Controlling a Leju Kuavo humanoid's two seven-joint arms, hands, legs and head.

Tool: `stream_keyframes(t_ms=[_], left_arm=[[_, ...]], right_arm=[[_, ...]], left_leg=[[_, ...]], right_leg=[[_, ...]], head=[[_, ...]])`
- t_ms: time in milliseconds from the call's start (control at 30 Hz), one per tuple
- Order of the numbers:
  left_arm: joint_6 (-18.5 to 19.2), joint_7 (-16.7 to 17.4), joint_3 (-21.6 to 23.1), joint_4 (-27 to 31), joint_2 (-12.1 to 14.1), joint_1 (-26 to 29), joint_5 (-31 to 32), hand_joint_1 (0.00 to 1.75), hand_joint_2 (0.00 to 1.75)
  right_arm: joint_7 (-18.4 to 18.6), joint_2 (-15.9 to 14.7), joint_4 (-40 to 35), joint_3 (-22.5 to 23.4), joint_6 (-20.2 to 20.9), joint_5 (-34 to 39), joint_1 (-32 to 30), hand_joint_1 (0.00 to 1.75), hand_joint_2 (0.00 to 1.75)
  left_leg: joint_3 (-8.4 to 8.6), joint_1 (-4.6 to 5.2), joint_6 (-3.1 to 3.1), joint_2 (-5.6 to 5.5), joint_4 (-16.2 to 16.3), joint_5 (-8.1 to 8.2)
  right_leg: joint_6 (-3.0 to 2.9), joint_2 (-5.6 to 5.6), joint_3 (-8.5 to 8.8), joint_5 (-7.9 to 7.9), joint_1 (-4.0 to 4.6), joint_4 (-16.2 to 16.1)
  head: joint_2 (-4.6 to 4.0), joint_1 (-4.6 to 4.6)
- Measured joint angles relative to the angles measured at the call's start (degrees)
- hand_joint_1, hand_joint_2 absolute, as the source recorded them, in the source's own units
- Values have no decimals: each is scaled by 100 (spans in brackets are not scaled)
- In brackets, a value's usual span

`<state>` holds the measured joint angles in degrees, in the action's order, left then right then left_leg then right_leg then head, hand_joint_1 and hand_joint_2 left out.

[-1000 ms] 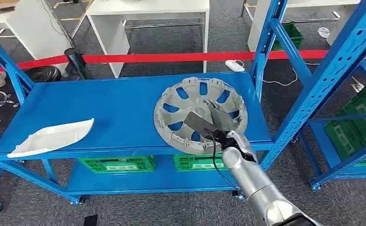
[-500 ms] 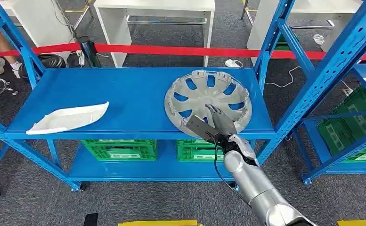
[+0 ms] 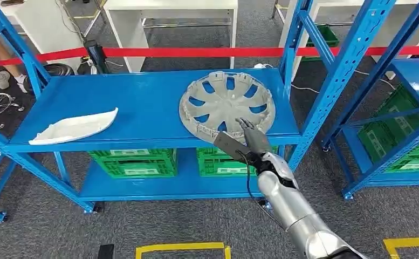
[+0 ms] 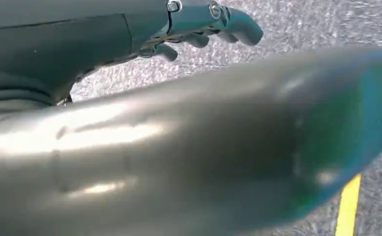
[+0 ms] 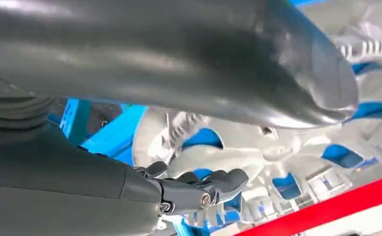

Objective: Take the parts from the cabinet and place them on the table.

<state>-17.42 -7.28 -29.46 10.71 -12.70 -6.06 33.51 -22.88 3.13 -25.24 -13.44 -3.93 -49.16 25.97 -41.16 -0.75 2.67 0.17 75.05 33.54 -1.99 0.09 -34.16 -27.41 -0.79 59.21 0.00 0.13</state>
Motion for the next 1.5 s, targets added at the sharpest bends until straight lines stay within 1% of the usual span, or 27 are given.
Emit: stream_keyframes(t_ms=[33, 67, 100, 133, 167, 200, 233, 267, 300, 333, 367, 433, 533, 633, 667, 700, 800, 900, 967, 1033, 1100, 1400, 1500], left_arm=[[-11, -2, 0, 0, 0, -1, -4, 0, 0], [-17, -4, 0, 2, 0, -2, -4, 0, 0], [-24, -13, 0, 2, 0, -3, -4, 0, 0], [-28, -20, 2, 0, -4, -7, -13, 0, 0], [-35, -28, 0, 0, -4, 5, -44, 0, 0], [-39, -35, 0, -2, -4, 12, -61, 0, 0], [-41, -48, 0, -4, -9, 13, -83, 0, 0], [-50, -59, 0, -2, -13, 14, -96, 0, 0], [-50, -72, 0, -4, -15, 16, -105, 0, 0], [-57, -88, 0, -4, -15, 23, -109, 0, 0], [-63, -96, 0, -7, -15, 26, -129, 0, 0], [-66, -105, -11, -11, -15, 32, -179, 0, 0], [-74, -118, -26, -11, -15, 54, -214, 0, 0], [-81, -153, -59, -11, -15, 70, -267, 0, 0], [-87, -157, -76, -11, -13, 75, -284, 0, 0], [-103, -162, -90, -11, -11, 83, -291, 0, 0], [-129, -164, -149, -13, -7, 99, -319, 0, 0], [-135, -160, -175, -15, 2, 106, -341, 0, 0], [-151, -157, -197, -15, 9, 112, -369, 0, 0], [-164, -157, -247, -17, 11, 120, -402, 0, 0], [-173, -153, -278, -20, 15, 139, -404, 0, 0], [-205, -59, -313, -26, 33, 187, -398, 0, 0], [-238, -52, -313, -28, 48, 193, -380, 0, 0]], right_arm=[[-9, 0, 0, 0, -13, -17, -4, 0, 0], [-20, 0, 0, 0, -33, -33, -4, 0, 0], [-26, 0, 0, 0, -48, -39, -2, 0, 0], [-28, -4, 0, 0, -87, -41, -2, 0, 0], [-37, -4, 0, 0, -129, -48, -4, 0, 0], [-59, -4, -2, -2, -179, -61, -4, 0, 0], [-61, -9, -2, -2, -246, -79, -10, 0, 0], [-61, -20, -2, -2, -308, -98, -15, 0, 0], [-50, -26, -2, -2, -365, -129, -19, 0, 0], [-3, -31, -2, -2, -460, -190, -20, 0, 0], [70, -31, -2, -7, -578, -287, -19, 0, 0], [246, -31, -2, -50, -876, -526, -10, 0, 0], [487, -31, -2, -122, -1186, -893, 10, 0, 0], [728, -31, -2, -249, -1375, -1257, 55, 0, 0], [889, -31, -2, -319, -1451, -1468, 85, 0, 175], [969, -31, -2, -386, -1491, -1592, 125, 0, 175], [1220, -37, 13, -529, -1526, -1867, 255, 0, 175], [1303, -66, 61, -619, -1506, -1972, 374, 0, 175], [1266, -94, 105, -649, -1458, -1969, 430, 0, 175], [1132, -120, 144, -654, -1416, -1923, 482, 0, 175], [1075, -138, 171, -654, -1414, -1923, 519, 0, 175], [1029, -153, 295, -678, -1346, -1976, 538, 0, 175], [962, -153, 324, -678, -1320, -1934, 537, 0, 175]], left_leg=[[264, -11, 7, 0, -381, -192], [617, -22, 12, 1, -936, -401], [961, -38, 20, 0, -1496, -513], [1098, -3, -11, -24, -1646, -411], [1038, 25, -81, -61, -1622, -508], [1030, 23, -109, -53, -1690, -479], [1022, -3, -120, -53, -1707, -494], [1008, 8, -135, -57, -1704, -502], [997, 18, -159, -58, -1704, -512], [984, 27, -184, -58, -1702, -526], [968, 31, -205, -57, -1701, -538], [940, 34, -236, -57, -1699, -558], [919, 42, -259, -56, -1694, -573], [906, 46, -267, -53, -1689, -578], [903, 46, -267, -54, -1687, -578], [900, 47, -268, -53, -1686, -579], [899, 47, -268, -52, -1686, -583], [892, 45, -257, -52, -1687, -593], [888, 44, -253, -52, -1687, -596], [886, 44, -248, -51, -1687, -599], [886, 43, -247, -52, -1687, -600], [884, 40, -245, -52, -1687, -601], [885, 40, -245, -52, -1687, -601]], right_leg=[[23, 0, -23, 18, -13, 4], [48, 2, -32, 33, -31, 9], [75, 0, -32, 47, -40, 10], [119, 2, -57, 72, -31, 2], [163, 7, -52, 98, -26, -11], [194, 13, -59, 119, -19, -8], [152, 16, -71, 84, -7, -2], [-2, 16, -77, 103, -5, -28], [-38, 15, -78, 128, -3, -40], [7, 15, -74, 172, -7, -65], [70, 15, -74, 214, -14, -94], [132, 15, -76, 255, -18, -140], [185, 15, -77, 289, -24, -170], [228, 16, -84, 303, -28, -182], [249, 15, -88, 306, -29, -183], [266, 16, -92, 307, -30, -183], [280, 15, -100, 308, -30, -181], [283, 15, -111, 310, -28, -175], [283, 16, -118, 310, -27, -168], [283, 16, -122, 310, -27, -165], [282, 16, -124, 310, -26, -164], [282, 16, -126, 310, -25, -160], [282, 16, -126, 310, -25, -160]], head=[[0, 0], [0, -2], [0, -4], [0, -11], [0, 4], [0, -7], [0, 4], [0, 0], [0, 4], [0, 2], [0, 0], [0, 2], [0, 2], [0, 2], [0, 2], [0, 2], [0, 0], [0, 0], [0, 0], [0, 0], [0, 0], [0, 0], [0, 0]])
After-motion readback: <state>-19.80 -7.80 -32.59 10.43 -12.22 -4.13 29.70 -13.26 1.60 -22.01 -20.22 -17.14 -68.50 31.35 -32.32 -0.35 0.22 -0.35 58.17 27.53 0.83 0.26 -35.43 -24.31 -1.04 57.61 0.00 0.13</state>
